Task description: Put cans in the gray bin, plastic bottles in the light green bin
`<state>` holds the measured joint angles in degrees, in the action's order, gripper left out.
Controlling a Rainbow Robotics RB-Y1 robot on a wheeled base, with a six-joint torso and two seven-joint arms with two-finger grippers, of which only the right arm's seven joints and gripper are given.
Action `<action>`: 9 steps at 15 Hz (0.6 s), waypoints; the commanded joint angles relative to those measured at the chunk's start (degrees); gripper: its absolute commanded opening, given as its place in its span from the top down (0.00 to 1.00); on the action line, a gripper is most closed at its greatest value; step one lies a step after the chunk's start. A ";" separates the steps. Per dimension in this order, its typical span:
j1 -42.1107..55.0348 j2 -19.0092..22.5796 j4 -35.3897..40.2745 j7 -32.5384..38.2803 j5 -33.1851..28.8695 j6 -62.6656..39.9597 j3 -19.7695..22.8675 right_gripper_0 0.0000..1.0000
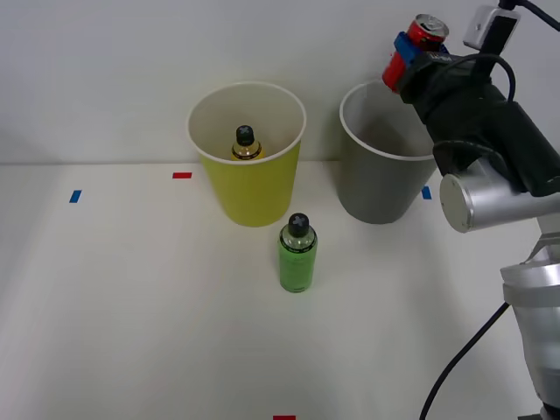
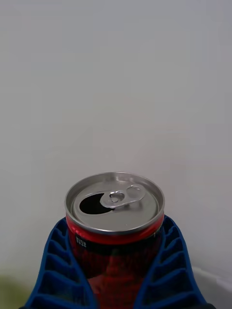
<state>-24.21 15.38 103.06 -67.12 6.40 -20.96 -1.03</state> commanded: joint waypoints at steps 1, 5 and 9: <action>0.56 0.61 -0.22 -0.30 -2.71 -0.04 -0.64 1.00; 1.18 1.14 -0.22 0.32 -2.53 -0.04 -1.60 1.00; 1.18 1.31 -0.22 1.46 -1.30 0.13 -1.60 0.00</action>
<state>-23.04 16.66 102.84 -66.03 4.68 -20.86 -2.63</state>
